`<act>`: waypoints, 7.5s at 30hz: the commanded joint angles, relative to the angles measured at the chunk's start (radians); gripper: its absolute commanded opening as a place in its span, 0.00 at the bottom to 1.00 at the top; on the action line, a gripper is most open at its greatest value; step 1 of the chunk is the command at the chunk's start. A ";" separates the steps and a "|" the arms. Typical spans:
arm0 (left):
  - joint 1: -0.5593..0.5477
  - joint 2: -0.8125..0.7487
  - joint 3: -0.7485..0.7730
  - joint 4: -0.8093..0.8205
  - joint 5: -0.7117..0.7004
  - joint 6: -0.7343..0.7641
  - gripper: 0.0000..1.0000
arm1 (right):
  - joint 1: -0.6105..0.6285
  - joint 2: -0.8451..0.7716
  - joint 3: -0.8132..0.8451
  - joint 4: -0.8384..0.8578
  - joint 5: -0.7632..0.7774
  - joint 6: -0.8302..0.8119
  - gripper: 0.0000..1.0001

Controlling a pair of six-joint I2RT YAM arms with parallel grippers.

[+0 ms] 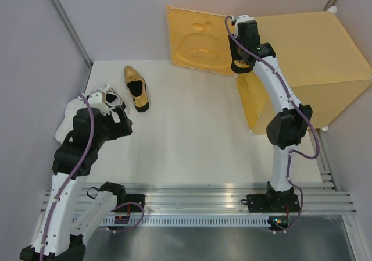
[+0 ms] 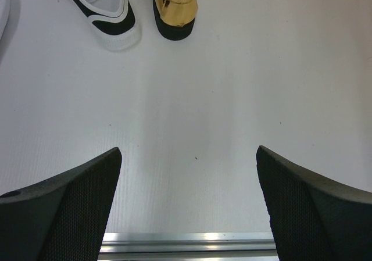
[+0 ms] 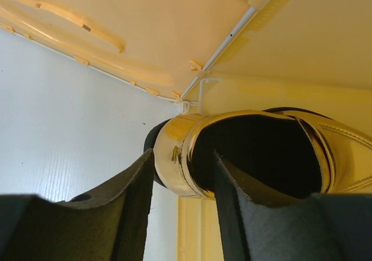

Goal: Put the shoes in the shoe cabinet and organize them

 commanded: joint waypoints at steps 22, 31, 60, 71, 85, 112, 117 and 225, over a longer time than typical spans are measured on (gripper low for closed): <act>0.003 -0.006 0.035 0.029 0.029 -0.002 1.00 | 0.253 -0.236 -0.288 0.248 0.134 0.028 0.84; 0.003 -0.022 0.031 0.018 0.030 -0.002 1.00 | 0.262 -0.107 -0.333 0.381 0.217 0.063 0.85; 0.003 -0.018 0.017 0.014 0.035 -0.017 1.00 | 0.118 -0.067 -0.414 0.398 0.412 0.161 0.86; 0.003 -0.019 0.016 0.015 0.033 -0.011 1.00 | 0.069 -0.101 -0.457 0.397 0.406 0.186 0.87; 0.003 -0.029 0.016 0.014 0.030 -0.011 1.00 | 0.041 -0.090 -0.426 0.374 0.326 0.190 0.87; 0.003 0.263 0.031 0.078 -0.036 -0.146 0.99 | 0.398 -0.438 -0.776 0.397 -0.111 0.183 0.85; 0.018 0.437 0.106 0.171 -0.045 -0.153 0.99 | 0.437 -0.547 -0.958 0.429 -0.101 0.235 0.86; -0.105 0.513 0.200 0.255 0.007 -0.028 1.00 | 0.628 -0.679 -1.020 0.374 -0.108 0.281 0.93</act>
